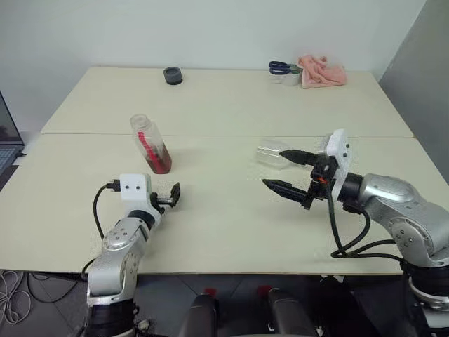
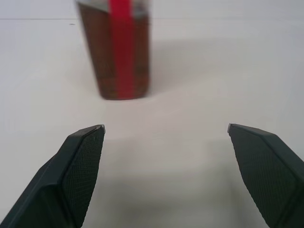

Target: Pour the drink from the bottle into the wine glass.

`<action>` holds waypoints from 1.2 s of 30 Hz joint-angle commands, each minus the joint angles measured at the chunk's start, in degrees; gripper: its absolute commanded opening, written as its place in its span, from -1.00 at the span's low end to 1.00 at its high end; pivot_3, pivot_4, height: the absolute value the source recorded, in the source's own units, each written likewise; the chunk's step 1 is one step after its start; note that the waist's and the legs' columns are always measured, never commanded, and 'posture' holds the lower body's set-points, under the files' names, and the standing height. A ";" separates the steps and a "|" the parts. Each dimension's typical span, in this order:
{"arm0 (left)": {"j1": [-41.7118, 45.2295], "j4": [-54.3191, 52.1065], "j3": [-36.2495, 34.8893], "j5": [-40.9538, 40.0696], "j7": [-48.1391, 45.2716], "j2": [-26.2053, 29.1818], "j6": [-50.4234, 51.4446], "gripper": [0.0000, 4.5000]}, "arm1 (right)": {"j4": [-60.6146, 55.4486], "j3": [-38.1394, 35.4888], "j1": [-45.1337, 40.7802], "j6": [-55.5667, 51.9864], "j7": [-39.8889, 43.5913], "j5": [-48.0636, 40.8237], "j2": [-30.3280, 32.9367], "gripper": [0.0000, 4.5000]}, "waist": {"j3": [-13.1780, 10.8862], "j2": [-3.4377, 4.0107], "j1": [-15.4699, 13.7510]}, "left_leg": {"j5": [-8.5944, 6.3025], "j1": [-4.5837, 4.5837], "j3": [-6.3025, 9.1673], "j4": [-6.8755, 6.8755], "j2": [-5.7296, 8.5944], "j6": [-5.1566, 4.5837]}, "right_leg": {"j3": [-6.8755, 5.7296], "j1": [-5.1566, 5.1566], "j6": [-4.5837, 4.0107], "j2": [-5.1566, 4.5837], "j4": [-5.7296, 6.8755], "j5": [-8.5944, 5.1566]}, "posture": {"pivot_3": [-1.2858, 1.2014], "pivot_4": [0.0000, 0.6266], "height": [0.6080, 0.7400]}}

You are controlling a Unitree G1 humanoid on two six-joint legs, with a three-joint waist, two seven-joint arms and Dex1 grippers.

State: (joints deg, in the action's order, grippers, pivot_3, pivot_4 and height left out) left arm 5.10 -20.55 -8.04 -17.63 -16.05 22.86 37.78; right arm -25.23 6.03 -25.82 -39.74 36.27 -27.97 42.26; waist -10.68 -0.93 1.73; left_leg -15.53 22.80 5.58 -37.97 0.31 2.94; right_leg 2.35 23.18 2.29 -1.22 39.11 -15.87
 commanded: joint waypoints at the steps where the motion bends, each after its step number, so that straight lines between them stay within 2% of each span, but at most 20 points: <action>1: 2.61 -10.28 5.59 -7.07 -14.35 7.23 2.49 0.99 | 4.96 4.84 -5.23 6.22 0.95 12.19 3.99 1.00 | 0.00 0.01 0.03 | 0.00 -0.01 -0.04 0.02 0.01 0.00 | 0.01 0.00 0.00 -0.01 -0.04 0.00 | 0.03 -0.52 1.00; 7: 8.04 -13.71 7.23 -15.91 -29.56 18.49 5.84 0.99 | 14.43 13.96 -13.39 10.60 4.63 25.15 4.28 1.00 | 0.00 0.01 0.40 | 0.00 -0.07 -0.14 0.09 -0.10 0.00 | 0.08 0.01 -0.01 0.06 -0.07 -0.01 | 0.03 -0.52 1.00; 11: 11.02 -13.03 8.13 -17.16 -33.03 21.10 5.55 0.99 | 19.05 16.80 -16.15 12.95 6.84 30.26 2.75 1.00 | -0.01 0.01 0.20 | 0.00 -0.03 -0.15 0.04 -0.07 0.00 | 0.09 0.02 -0.02 0.03 -0.07 -0.01 | 0.03 -0.52 1.00; 24: 9.62 -14.26 9.84 -15.86 -30.37 18.69 4.30 0.99 | 35.96 21.83 -21.64 20.02 12.25 42.37 -2.71 1.00 | -0.01 0.02 0.21 | 0.00 -0.02 -0.14 0.02 -0.05 0.00 | 0.11 0.03 -0.03 0.00 -0.06 -0.01 | 0.03 -0.52 1.00; 36: 8.35 -15.55 10.29 -15.71 -28.06 17.33 4.28 0.99 | 51.11 22.37 -28.00 26.68 12.31 49.95 -6.57 1.00 | -0.01 0.02 0.18 | 0.00 -0.05 -0.15 0.00 -0.04 0.00 | 0.12 0.02 -0.04 -0.01 -0.03 0.01 | 0.03 -0.52 1.00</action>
State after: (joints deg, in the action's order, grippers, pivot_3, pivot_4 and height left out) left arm 13.51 -33.96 2.43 -33.17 -44.36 40.27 43.00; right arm 24.65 28.37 -51.94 -14.41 48.70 20.32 35.44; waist -10.69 -0.91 1.91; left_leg -15.53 22.75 5.44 -37.96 0.27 2.95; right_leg 2.46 23.21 2.25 -1.22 39.08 -15.86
